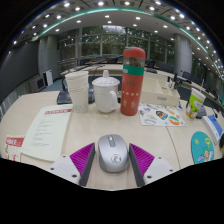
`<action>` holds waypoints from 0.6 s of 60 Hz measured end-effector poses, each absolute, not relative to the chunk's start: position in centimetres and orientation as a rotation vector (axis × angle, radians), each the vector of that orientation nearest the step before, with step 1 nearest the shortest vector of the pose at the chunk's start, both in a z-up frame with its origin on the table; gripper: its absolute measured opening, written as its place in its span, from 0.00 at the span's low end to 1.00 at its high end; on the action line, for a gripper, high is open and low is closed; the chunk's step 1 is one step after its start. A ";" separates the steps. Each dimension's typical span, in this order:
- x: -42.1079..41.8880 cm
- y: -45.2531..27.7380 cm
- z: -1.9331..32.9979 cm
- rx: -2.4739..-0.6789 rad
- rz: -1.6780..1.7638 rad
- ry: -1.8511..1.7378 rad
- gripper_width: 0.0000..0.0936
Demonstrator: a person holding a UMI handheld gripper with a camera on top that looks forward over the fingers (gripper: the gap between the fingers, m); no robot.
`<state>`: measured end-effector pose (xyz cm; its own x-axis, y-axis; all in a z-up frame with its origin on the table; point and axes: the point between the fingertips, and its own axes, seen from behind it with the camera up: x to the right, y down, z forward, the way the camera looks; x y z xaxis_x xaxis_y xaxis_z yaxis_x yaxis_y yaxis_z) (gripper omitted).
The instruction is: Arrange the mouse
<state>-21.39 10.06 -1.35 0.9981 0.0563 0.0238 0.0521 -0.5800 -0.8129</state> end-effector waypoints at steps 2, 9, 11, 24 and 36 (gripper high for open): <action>-21.4 10.4 -1.3 -2.189 0.006 -0.073 0.63; -21.4 10.8 -1.3 -2.189 -0.002 -0.091 0.52; -21.3 10.9 -1.3 -2.189 -0.003 -0.099 0.49; -21.5 10.5 0.3 -2.167 0.001 -0.148 0.38; -19.6 8.7 12.3 -2.001 0.103 -0.113 0.38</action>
<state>-19.58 8.68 12.27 0.9917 0.1266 -0.0219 0.0333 -0.4182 -0.9077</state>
